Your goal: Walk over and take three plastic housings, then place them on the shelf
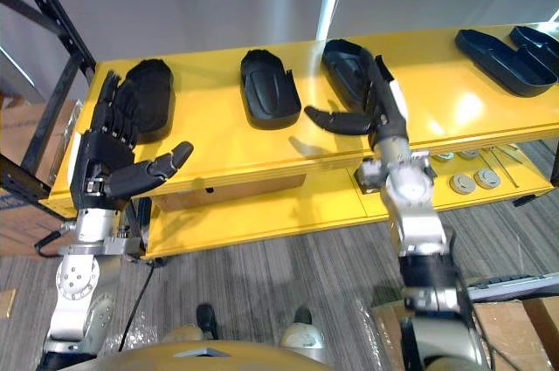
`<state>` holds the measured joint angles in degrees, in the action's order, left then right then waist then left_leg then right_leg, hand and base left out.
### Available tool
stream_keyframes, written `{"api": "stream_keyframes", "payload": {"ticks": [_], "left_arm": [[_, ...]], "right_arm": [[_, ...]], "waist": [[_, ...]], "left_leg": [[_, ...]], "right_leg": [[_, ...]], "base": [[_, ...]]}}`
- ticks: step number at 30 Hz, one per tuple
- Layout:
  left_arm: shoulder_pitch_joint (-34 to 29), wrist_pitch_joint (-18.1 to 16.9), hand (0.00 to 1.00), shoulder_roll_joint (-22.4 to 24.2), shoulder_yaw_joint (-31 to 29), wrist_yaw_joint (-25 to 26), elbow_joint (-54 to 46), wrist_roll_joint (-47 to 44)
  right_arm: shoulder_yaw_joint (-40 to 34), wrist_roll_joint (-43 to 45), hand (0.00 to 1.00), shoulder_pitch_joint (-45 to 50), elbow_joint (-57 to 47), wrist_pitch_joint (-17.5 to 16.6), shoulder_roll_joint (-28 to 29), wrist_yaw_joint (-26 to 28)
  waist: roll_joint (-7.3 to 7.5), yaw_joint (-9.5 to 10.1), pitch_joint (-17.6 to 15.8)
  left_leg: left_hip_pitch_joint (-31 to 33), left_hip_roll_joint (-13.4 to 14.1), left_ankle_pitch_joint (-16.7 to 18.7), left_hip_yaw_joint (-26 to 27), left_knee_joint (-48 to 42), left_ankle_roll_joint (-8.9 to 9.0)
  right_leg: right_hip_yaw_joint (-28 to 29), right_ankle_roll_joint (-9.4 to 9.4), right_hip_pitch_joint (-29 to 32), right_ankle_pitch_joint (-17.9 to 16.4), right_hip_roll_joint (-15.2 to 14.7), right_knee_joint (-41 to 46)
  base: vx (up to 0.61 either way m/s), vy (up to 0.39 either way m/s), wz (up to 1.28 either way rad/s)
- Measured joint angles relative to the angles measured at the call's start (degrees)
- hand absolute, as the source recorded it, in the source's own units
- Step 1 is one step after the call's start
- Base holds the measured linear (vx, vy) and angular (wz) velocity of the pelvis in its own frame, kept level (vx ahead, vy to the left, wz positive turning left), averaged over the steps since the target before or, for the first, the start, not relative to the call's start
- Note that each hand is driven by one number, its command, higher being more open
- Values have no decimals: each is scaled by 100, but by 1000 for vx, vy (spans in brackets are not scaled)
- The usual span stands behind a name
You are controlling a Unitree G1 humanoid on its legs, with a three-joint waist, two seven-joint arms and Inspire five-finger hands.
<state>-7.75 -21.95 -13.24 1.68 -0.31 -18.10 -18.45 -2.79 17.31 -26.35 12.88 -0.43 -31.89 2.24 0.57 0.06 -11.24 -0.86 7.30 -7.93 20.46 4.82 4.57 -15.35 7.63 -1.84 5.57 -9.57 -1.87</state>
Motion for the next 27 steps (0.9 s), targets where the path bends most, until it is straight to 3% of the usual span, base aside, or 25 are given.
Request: {"api": "stream_keyframes", "payload": {"ticks": [5, 12, 20, 27], "left_arm": [[813, 97, 100, -228, 234, -33, -8, -184], [1461, 94, 100, -301, 483, -22, 32, -230], [1688, 81, 100, -374, 937, 222, 945, -451], [1686, 71, 100, -364, 1138, 305, 989, -469]], "right_arm": [[226, 677, 100, -1412, 857, 15, -244, 107], [779, 835, 100, -2983, 1658, 4, -683, 478], [1154, 547, 100, -3788, 2394, 149, -684, 262], [1250, 431, 100, -4293, 2578, 248, -685, -38]], "waist": [[252, 163, -361], [-33, 312, -1072], [-111, 420, -1368], [-361, 437, -1528]], "left_leg": [[392, 155, 70, -60, -473, -8], [969, 274, 425, -160, -1304, -64], [1448, 420, 645, -299, -1899, -125], [1448, 411, 652, -322, -1896, -131]], "right_leg": [[-17, -66, 165, 217, 91, 4], [-18, -50, 395, 259, 60, 87], [-7, -130, 594, 338, 168, 69], [0, -177, 592, 308, 171, 89]], "base": [[-33, -30, 1], [-58, 36, 3], [-5, 7, 0], [3, 3, 1]]}}
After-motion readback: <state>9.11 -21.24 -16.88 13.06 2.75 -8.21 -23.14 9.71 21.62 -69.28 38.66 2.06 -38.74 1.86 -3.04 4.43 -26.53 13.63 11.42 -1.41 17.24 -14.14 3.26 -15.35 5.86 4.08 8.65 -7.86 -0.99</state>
